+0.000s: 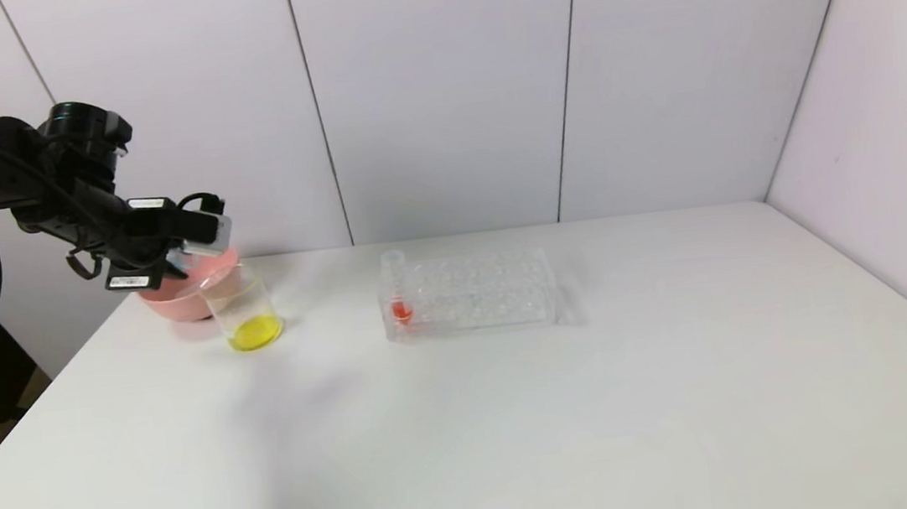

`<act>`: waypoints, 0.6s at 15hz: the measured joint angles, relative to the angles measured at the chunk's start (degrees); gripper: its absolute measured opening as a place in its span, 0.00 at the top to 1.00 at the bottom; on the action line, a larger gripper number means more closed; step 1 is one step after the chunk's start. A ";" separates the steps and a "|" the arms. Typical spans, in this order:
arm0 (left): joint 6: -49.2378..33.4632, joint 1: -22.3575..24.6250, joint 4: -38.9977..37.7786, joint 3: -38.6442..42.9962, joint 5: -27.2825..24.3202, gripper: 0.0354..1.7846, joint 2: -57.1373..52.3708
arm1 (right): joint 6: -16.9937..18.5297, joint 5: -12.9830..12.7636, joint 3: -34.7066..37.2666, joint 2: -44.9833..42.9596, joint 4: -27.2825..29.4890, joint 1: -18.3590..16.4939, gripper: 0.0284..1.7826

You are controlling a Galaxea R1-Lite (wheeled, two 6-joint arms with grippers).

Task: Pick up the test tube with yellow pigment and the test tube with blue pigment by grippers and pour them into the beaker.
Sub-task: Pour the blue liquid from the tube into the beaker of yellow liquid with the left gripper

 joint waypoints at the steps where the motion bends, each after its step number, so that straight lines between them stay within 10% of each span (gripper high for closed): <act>1: -0.05 -0.09 0.30 0.00 0.09 0.76 0.00 | -0.04 0.00 0.00 0.00 0.00 0.00 0.04; 9: -0.29 -0.52 2.11 0.02 1.90 0.76 -0.85 | -0.01 0.00 0.00 0.00 0.00 -0.02 0.04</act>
